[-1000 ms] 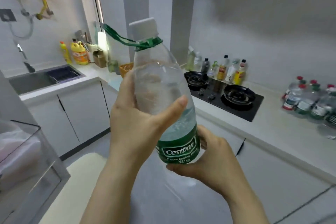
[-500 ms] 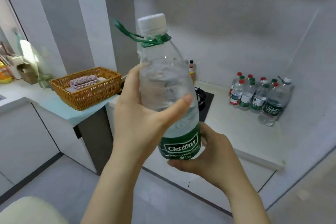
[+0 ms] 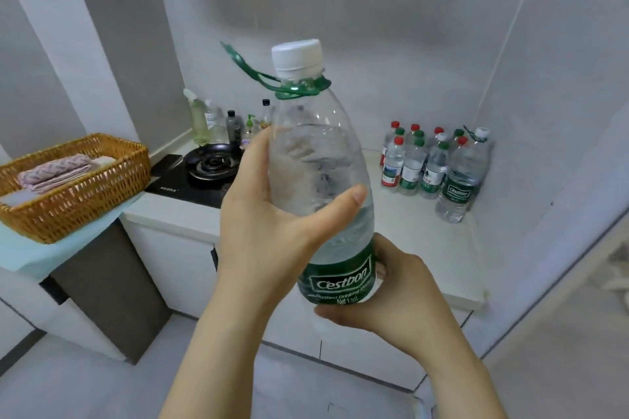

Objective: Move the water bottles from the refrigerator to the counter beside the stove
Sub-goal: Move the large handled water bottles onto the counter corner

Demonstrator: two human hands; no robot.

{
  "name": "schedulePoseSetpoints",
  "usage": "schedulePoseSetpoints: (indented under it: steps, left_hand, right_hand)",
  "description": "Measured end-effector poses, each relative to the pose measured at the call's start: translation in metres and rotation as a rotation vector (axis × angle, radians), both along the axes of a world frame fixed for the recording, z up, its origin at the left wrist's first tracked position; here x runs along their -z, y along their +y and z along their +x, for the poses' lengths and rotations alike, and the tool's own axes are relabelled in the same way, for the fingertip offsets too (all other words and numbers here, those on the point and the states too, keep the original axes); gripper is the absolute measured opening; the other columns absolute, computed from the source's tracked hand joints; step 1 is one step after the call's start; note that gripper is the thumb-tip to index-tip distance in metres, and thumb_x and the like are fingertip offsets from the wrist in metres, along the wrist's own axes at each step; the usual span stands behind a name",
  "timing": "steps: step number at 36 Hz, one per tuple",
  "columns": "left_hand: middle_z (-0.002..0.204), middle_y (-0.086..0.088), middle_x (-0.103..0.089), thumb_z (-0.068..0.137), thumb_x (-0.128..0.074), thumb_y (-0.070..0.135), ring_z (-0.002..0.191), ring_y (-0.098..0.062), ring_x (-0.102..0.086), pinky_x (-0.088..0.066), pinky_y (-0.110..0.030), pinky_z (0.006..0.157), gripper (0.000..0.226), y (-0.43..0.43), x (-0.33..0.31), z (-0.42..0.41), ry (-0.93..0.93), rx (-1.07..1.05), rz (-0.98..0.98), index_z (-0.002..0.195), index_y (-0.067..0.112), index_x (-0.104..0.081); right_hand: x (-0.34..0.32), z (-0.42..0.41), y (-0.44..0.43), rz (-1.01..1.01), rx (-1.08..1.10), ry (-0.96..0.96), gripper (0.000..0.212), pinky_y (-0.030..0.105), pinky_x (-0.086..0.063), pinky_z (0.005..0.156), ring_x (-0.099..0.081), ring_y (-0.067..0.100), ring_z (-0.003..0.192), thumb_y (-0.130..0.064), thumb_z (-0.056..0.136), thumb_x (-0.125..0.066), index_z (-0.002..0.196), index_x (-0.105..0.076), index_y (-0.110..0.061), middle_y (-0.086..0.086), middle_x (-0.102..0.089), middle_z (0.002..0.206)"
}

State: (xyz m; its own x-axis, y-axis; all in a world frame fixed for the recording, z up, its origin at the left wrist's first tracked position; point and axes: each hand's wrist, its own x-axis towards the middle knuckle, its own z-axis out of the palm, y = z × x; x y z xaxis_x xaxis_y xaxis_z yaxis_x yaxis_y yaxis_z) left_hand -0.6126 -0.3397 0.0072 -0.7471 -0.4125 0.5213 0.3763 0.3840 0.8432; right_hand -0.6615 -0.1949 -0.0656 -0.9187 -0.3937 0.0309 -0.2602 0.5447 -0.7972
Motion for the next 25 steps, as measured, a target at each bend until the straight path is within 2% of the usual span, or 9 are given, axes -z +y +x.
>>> schedulePoseSetpoints:
  steps: [4,9,17,22,25]
  left_hand:
    - [0.109,0.017,-0.067,0.061,-0.088,0.034,0.102,0.0,-0.064,-0.055,-0.031,0.088,0.066,-0.002,0.002,-0.035,-0.007,0.044,-0.003,0.118,0.03,-0.056]
    - [0.109,0.016,-0.067,0.061,-0.085,0.039,0.104,-0.004,-0.064,-0.054,-0.035,0.088,0.061,-0.012,0.004,-0.085,-0.021,0.105,-0.021,0.114,0.033,-0.056]
    - [0.108,0.018,-0.067,0.059,-0.084,0.038,0.103,0.0,-0.063,-0.053,-0.032,0.088,0.062,-0.031,0.006,-0.158,-0.038,0.216,-0.028,0.115,0.034,-0.057]
    - [0.112,0.018,-0.065,0.056,-0.082,0.046,0.106,-0.002,-0.062,-0.053,-0.034,0.09,0.069,-0.036,0.011,-0.195,-0.057,0.265,-0.033,0.118,0.033,-0.055]
    - [0.107,0.021,-0.066,0.058,-0.084,0.041,0.102,0.002,-0.062,-0.053,-0.031,0.088,0.062,-0.033,0.012,-0.215,-0.063,0.298,-0.025,0.113,0.036,-0.056]
  right_hand:
    - [0.004,-0.028,-0.001,0.004,0.059,0.012,0.074,0.031,-0.056,0.078,-0.065,-0.002,0.091,-0.06,0.034,-0.08,0.102,-0.054,-0.043,-0.023,-0.07,0.091]
    - [0.005,-0.068,-0.008,0.025,0.132,0.029,0.074,0.03,-0.056,0.077,-0.065,-0.002,0.09,-0.06,0.035,-0.08,0.102,-0.054,-0.042,-0.023,-0.07,0.09]
    - [0.004,-0.121,-0.025,0.065,0.246,0.028,0.069,0.029,-0.056,0.074,-0.065,-0.002,0.086,-0.06,0.037,-0.079,0.098,-0.053,-0.04,-0.02,-0.07,0.087]
    - [0.007,-0.148,-0.032,0.091,0.302,0.022,0.069,0.03,-0.055,0.074,-0.065,0.0,0.085,-0.062,0.038,-0.077,0.097,-0.051,-0.038,-0.018,-0.069,0.087]
    - [0.01,-0.166,-0.03,0.102,0.321,0.012,0.07,0.031,-0.055,0.074,-0.065,0.002,0.086,-0.063,0.037,-0.076,0.098,-0.051,-0.038,-0.017,-0.069,0.087]
